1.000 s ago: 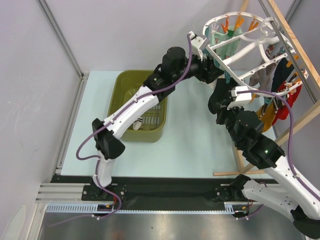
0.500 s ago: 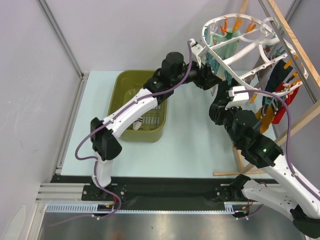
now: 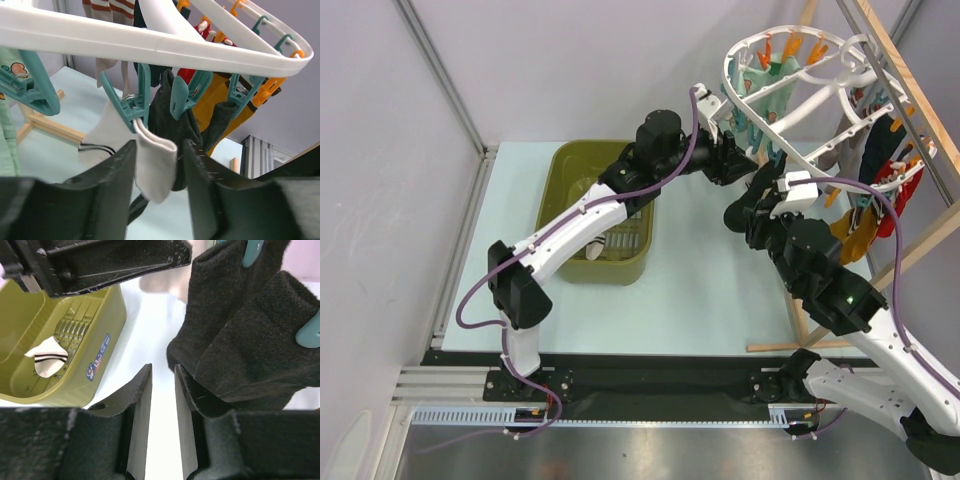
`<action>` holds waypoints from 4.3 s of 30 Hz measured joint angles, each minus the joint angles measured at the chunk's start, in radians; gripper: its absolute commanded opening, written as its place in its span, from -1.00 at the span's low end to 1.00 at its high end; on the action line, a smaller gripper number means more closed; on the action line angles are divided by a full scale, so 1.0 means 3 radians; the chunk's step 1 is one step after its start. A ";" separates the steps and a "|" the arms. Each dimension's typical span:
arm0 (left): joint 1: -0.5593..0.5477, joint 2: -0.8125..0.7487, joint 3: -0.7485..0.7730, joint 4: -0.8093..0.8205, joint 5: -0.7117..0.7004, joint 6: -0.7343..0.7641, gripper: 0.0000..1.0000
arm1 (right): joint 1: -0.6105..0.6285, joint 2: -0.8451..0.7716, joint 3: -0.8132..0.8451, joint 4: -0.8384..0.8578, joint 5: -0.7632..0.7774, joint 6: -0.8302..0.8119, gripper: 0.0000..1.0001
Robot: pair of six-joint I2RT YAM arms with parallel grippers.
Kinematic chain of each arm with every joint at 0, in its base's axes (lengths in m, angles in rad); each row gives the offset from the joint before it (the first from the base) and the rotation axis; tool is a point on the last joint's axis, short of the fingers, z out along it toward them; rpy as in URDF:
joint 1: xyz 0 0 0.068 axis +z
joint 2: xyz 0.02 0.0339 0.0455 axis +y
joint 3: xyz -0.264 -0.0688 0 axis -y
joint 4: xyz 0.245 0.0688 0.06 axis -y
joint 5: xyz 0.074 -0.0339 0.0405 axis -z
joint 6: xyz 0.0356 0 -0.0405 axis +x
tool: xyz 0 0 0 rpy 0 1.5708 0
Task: Remove the socks clipped to the hanger
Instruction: Remove the sock from the hanger.
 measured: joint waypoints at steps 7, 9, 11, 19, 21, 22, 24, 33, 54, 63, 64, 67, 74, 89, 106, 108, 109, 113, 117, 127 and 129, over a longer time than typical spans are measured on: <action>-0.0042 0.0000 0.0000 -0.0048 -0.0032 0.0023 -0.09 | 0.0000 -0.0003 0.0053 -0.0006 -0.0014 -0.0004 -0.23; -0.0050 0.0000 0.0001 -0.0090 -0.0061 0.0033 0.11 | 0.0000 0.0014 0.0071 -0.0005 -0.0025 -0.0004 -0.22; -0.0058 0.0000 0.0001 -0.0130 -0.0100 0.0036 0.12 | 0.0003 0.0020 0.0078 -0.0006 -0.0032 -0.0004 -0.21; -0.0075 0.0003 0.0001 -0.0181 -0.0209 0.0041 -0.62 | 0.0003 -0.0015 0.0085 -0.0034 -0.0033 -0.0006 -0.13; -0.0078 0.0003 0.0006 -0.0198 -0.0202 0.0038 -0.82 | 0.0003 -0.0025 0.0085 -0.0033 -0.0036 -0.0027 0.00; -0.0080 0.0003 0.0009 -0.0206 -0.0189 0.0041 -0.86 | 0.0003 -0.0028 0.0085 -0.0032 -0.0041 -0.0045 0.14; -0.0086 0.0003 0.0032 -0.0263 -0.0151 0.0027 -0.90 | 0.0003 -0.0025 0.0085 -0.0029 -0.0090 -0.0100 0.28; -0.0094 0.0017 0.0413 -0.0688 0.0175 -0.0116 -0.89 | -0.0037 -0.0029 0.0070 0.0158 -0.0201 -0.0390 0.51; -0.0055 0.0062 0.0757 -0.1069 0.0448 -0.0309 -0.85 | -0.0187 0.0117 -0.0187 0.0675 -0.0373 -0.0865 0.40; 0.0045 0.0154 0.0762 -0.1073 0.0696 -0.0355 -0.84 | -0.0486 0.0104 0.0136 0.0370 -0.1067 -0.0777 0.41; 0.0051 0.0155 0.0762 -0.1076 0.0715 -0.0357 -0.84 | -0.0539 0.0120 0.0193 0.0331 -0.1158 -0.0762 0.42; 0.0069 0.0155 0.0764 -0.1068 0.0781 -0.0365 -0.85 | -0.0649 0.0135 0.0261 0.0261 -0.1354 -0.0704 0.43; 0.0092 0.0155 0.0768 -0.1067 0.0902 -0.0445 -0.84 | -0.0670 0.0148 0.0262 0.0113 -0.1456 -0.0679 0.42; 0.0122 0.0155 0.0783 -0.0965 0.1064 -0.0598 -0.82 | -0.0673 0.0223 -0.0008 0.0252 -0.1266 -0.0823 0.14; 0.0128 0.0172 0.0830 -0.0949 0.0768 -0.0650 0.43 | -0.0673 0.0142 -0.0136 0.0374 -0.1279 -0.0782 -1.00; 0.0131 0.0172 0.0872 -0.0970 0.0589 -0.0633 0.45 | -0.0673 0.0130 -0.0137 0.0375 -0.1279 -0.0767 -1.00; 0.0134 0.0172 0.0895 -0.0970 0.0518 -0.0617 0.45 | -0.0673 0.0125 -0.0141 0.0376 -0.1279 -0.0763 -1.00; 0.0136 0.0172 0.1005 -0.0968 0.0314 -0.0579 0.44 | -0.0673 0.0078 -0.0205 0.0397 -0.1275 -0.0731 -1.00; 0.0135 0.0172 0.1062 -0.0914 0.0261 -0.0523 0.42 | -0.0673 0.0048 -0.0235 0.0395 -0.1266 -0.0716 -1.00; -0.0058 0.0173 0.1177 -0.0921 0.0081 -0.0305 0.30 | -0.0694 0.0006 -0.0249 0.0398 -0.1244 -0.0698 -1.00; -0.0079 0.0192 0.1227 -0.0917 0.0070 -0.0295 0.25 | -0.0706 -0.0017 -0.0271 0.0412 -0.1246 -0.0685 -1.00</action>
